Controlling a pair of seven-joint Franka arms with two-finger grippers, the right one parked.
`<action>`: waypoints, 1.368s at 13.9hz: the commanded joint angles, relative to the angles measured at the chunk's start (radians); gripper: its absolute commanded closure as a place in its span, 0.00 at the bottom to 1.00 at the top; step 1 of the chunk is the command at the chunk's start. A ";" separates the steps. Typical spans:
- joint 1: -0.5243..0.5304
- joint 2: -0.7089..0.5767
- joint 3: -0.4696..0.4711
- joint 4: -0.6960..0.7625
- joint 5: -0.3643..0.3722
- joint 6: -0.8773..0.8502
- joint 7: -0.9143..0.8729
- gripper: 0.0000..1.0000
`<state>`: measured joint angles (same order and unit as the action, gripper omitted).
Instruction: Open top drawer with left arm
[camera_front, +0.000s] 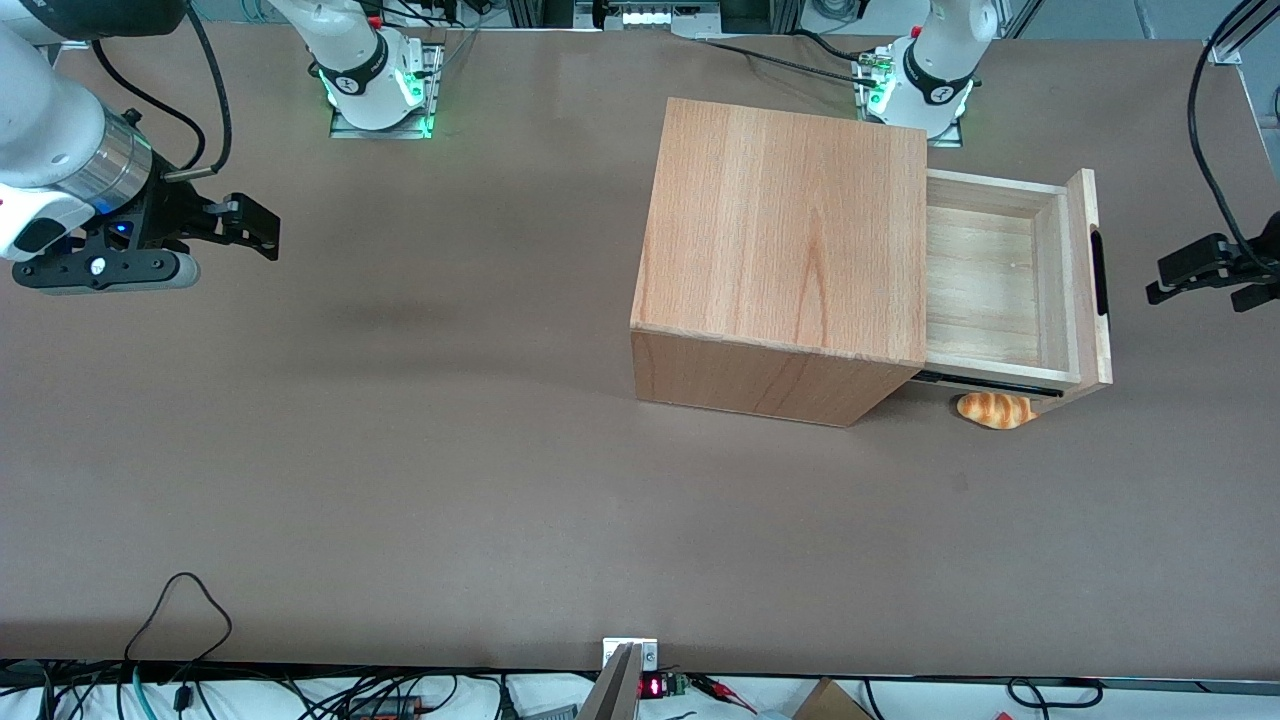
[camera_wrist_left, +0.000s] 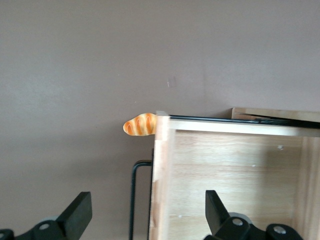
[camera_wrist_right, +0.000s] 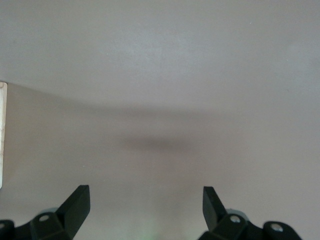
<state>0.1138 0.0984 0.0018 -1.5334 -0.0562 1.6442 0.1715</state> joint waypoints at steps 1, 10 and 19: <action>-0.127 -0.002 0.099 0.032 0.026 -0.032 -0.027 0.00; -0.141 -0.146 0.066 -0.106 0.095 0.012 -0.093 0.00; -0.085 -0.147 0.020 -0.099 0.091 0.009 -0.107 0.00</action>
<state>0.0051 -0.0309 0.0537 -1.6192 0.0074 1.6408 0.0832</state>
